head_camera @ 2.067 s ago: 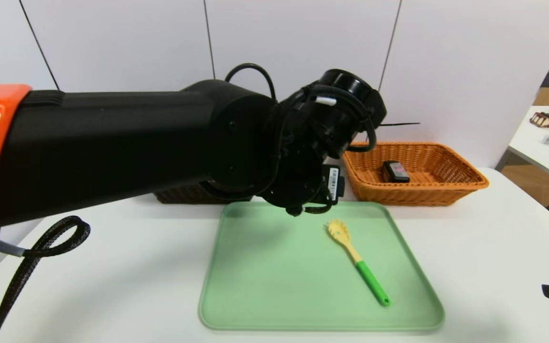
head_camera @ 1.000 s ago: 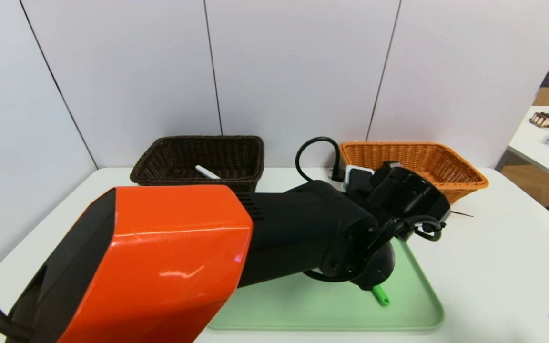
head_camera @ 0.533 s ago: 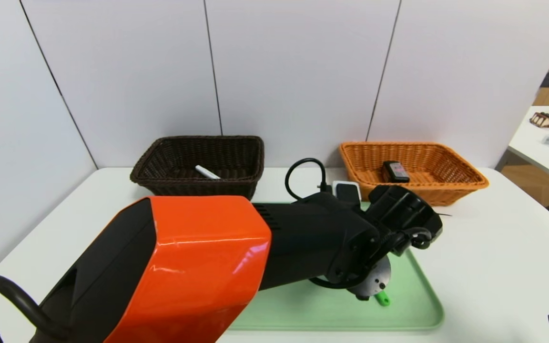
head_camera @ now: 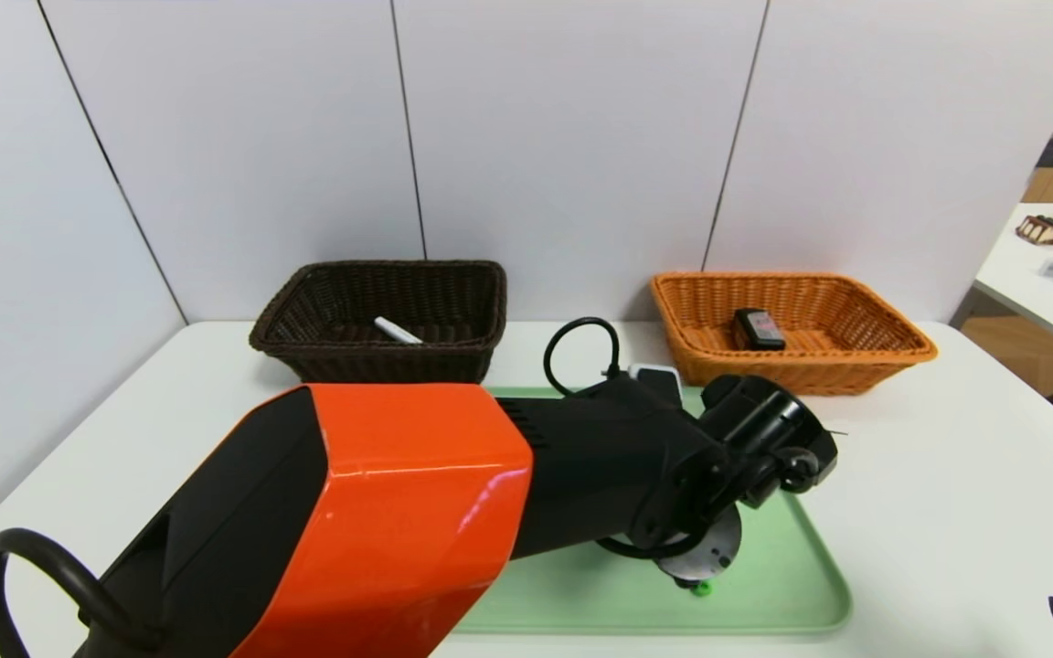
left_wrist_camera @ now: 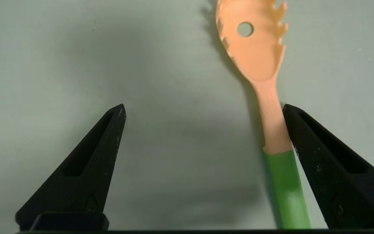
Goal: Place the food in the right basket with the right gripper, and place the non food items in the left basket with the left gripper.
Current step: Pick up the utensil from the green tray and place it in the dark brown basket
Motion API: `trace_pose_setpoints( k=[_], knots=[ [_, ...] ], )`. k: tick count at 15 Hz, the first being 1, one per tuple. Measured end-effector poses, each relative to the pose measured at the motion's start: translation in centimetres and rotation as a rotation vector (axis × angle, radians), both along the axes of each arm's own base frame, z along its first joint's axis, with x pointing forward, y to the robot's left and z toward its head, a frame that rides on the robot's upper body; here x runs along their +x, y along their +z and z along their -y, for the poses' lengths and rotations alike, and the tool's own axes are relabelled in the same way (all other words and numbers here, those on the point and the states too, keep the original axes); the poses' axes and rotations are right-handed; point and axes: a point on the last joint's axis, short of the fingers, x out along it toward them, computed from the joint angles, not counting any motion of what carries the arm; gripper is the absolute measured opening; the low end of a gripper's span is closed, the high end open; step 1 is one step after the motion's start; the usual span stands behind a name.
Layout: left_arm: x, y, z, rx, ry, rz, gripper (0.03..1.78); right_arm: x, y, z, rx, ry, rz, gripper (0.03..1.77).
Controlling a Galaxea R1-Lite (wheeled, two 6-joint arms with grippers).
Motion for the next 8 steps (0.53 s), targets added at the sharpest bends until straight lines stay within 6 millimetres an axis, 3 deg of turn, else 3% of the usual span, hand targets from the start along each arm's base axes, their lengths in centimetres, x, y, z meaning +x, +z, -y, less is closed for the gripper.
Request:
trace_pose_setpoints(
  k=[8],
  knots=[
    [0.03,1.06,-0.30,0.047,-0.033,0.049,1.69,0.18,-0.05,-0.03,0.000,0.000,-0.007,1.70]
  ],
)
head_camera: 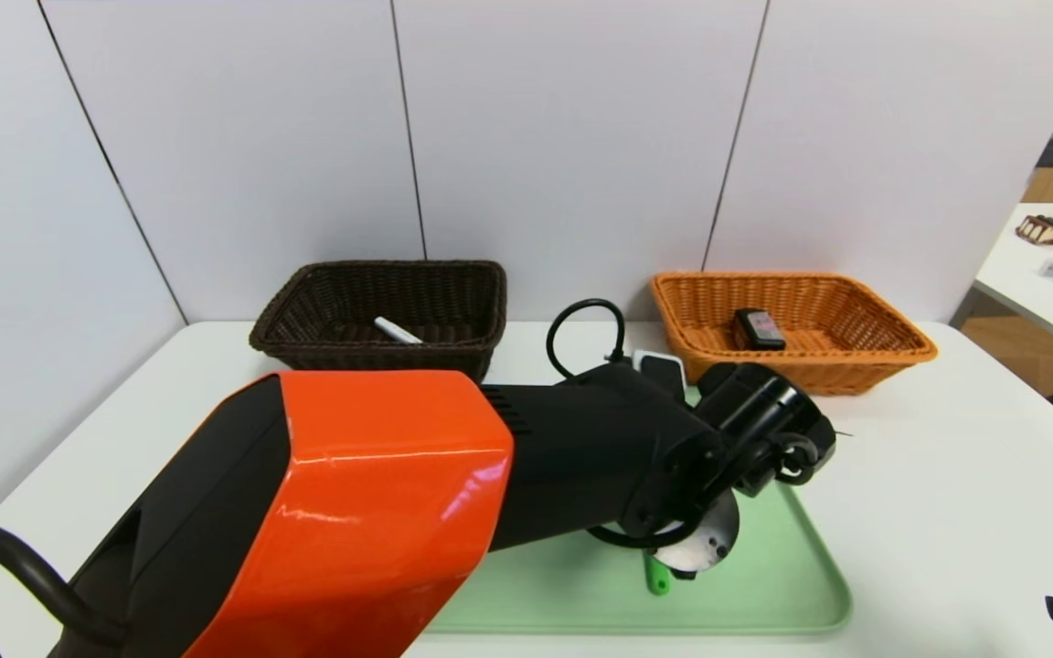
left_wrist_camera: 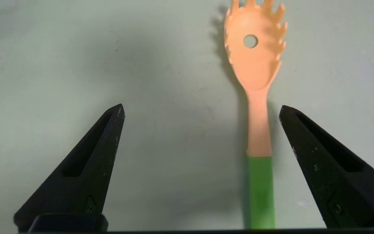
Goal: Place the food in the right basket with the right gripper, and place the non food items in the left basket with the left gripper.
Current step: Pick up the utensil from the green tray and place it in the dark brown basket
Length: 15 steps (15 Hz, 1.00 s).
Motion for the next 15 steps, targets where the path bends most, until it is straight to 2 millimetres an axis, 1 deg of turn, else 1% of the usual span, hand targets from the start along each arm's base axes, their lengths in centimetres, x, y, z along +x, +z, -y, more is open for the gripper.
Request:
trace_pose_setpoints(
  k=[6,14,15],
  knots=[
    [0.0,0.0,0.0,-0.018,0.010,-0.011,1.69,0.1,0.0,0.0,0.000,0.004,-0.003,1.70],
    [0.0,-1.0,0.2,-0.028,0.026,-0.043,1.69,0.4,0.0,-0.1,0.001,0.007,-0.014,1.70],
    [0.0,-1.1,0.2,-0.025,0.026,-0.045,1.61,0.5,0.0,-0.1,0.000,0.007,-0.015,1.70]
  ],
)
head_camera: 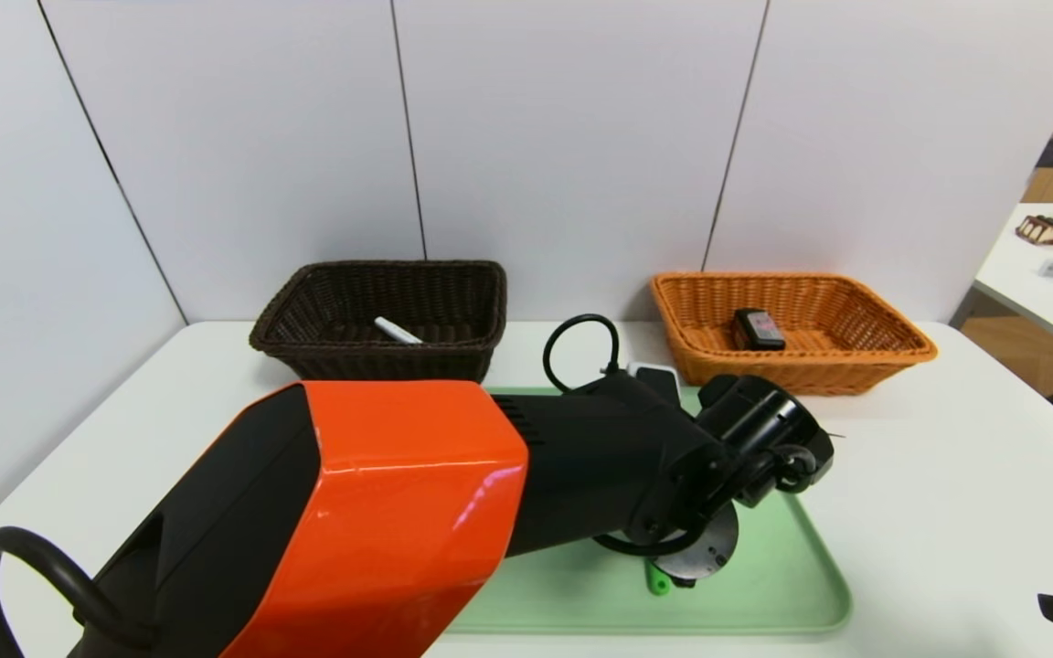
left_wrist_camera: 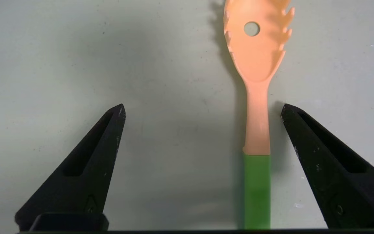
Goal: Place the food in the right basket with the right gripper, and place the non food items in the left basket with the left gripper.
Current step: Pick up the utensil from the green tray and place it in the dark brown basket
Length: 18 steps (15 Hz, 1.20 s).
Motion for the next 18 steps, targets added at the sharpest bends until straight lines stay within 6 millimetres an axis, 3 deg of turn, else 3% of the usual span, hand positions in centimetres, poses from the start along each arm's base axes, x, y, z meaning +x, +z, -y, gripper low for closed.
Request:
trace_pose_setpoints(
  k=[4,7,8,9,18],
  knots=[
    [0.0,-0.2,0.0,-0.023,0.016,-0.019,1.02,0.3,0.1,0.0,0.003,0.000,0.022,1.70],
    [-0.2,-0.1,-0.1,-0.032,0.024,-0.042,0.77,0.4,0.0,-0.1,0.003,0.000,0.019,1.70],
    [-0.2,0.0,-0.2,-0.036,0.025,-0.045,0.49,0.4,0.0,-0.1,0.002,0.000,0.018,1.70],
    [-0.3,0.3,-0.3,-0.040,0.026,-0.045,0.08,0.4,0.0,-0.1,0.003,0.001,0.017,1.70],
    [-0.5,5.9,-2.9,-0.157,0.053,-0.019,0.08,0.4,-0.3,-0.1,0.001,0.009,0.006,1.70]
  ],
)
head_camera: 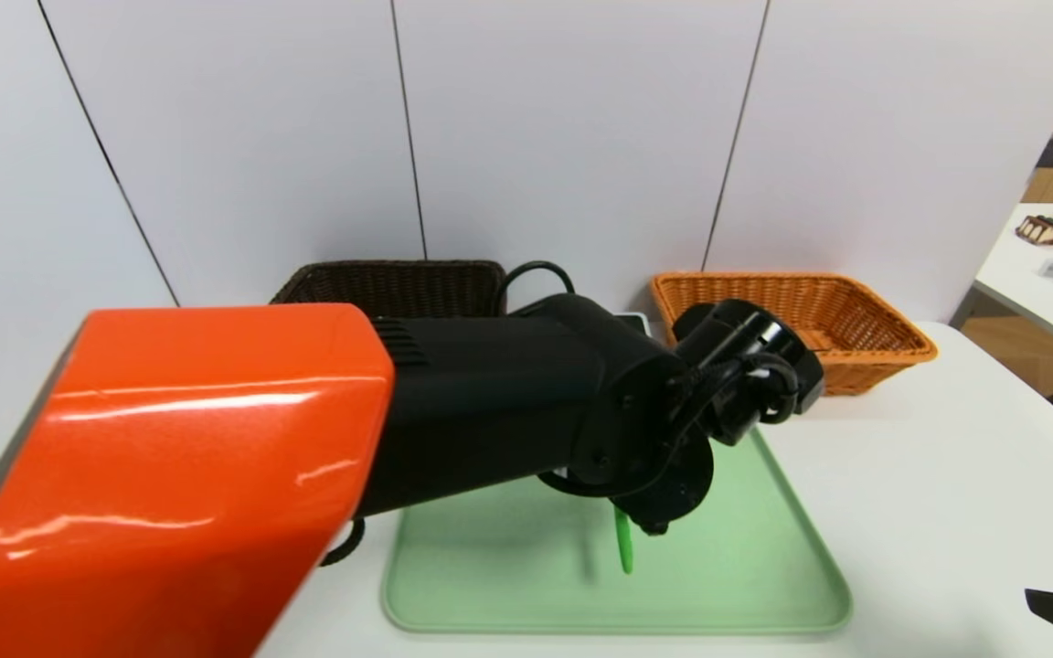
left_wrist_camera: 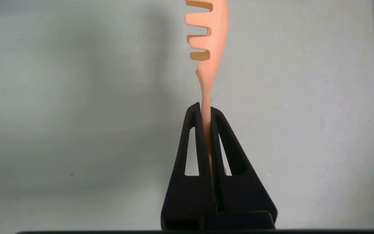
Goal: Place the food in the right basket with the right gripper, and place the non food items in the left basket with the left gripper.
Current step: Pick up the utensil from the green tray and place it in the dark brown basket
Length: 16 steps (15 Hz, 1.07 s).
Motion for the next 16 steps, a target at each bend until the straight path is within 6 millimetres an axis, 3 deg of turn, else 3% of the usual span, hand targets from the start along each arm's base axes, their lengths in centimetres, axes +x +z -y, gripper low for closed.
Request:
trace_pose_setpoints(
  k=[3,10,16],
  knots=[
    [1.8,2.4,-2.5,-0.038,0.058,0.042,0.08,-0.1,-0.3,0.0,-0.001,0.001,-0.010,1.70],
    [6.0,8.7,-11.0,-0.153,0.261,0.156,0.08,-0.3,-0.4,0.0,-0.001,0.001,-0.007,1.70],
    [9.1,10.8,-16.2,-0.261,0.418,0.235,0.08,-0.5,-0.6,0.1,-0.005,0.003,-0.013,1.70]
  ],
)
